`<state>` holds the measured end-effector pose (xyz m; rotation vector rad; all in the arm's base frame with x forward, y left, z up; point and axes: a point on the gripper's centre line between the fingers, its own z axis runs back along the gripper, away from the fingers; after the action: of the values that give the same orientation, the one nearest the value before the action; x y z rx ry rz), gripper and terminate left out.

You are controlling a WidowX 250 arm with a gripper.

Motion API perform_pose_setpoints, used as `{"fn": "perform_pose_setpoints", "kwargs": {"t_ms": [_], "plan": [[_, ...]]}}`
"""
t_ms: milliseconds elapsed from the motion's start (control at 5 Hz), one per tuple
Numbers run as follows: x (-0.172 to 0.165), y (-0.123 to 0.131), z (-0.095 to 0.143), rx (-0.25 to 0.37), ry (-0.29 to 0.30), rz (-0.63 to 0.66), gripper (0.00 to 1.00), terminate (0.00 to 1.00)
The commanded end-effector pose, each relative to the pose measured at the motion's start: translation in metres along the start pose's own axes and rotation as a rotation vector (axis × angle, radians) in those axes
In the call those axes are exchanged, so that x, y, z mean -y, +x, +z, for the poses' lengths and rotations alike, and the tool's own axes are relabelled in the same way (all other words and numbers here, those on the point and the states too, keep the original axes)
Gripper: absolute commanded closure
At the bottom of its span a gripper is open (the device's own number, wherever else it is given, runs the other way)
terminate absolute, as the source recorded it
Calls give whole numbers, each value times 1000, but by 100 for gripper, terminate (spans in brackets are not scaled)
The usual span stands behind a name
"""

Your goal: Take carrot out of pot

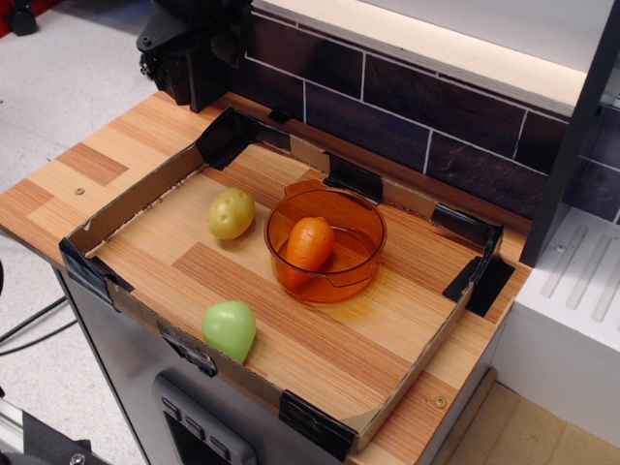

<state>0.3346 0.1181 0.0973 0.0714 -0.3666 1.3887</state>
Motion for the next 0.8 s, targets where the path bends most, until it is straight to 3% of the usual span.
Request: {"fn": "perform_pose_setpoints", "kwargs": {"t_ms": [0, 400, 600], "plan": [[0, 0, 0, 0, 0, 0, 0, 0], [2, -31, 25, -46, -70, -446, 0, 0], [4, -58, 42, -72, -77, -706, 0, 0]]}}
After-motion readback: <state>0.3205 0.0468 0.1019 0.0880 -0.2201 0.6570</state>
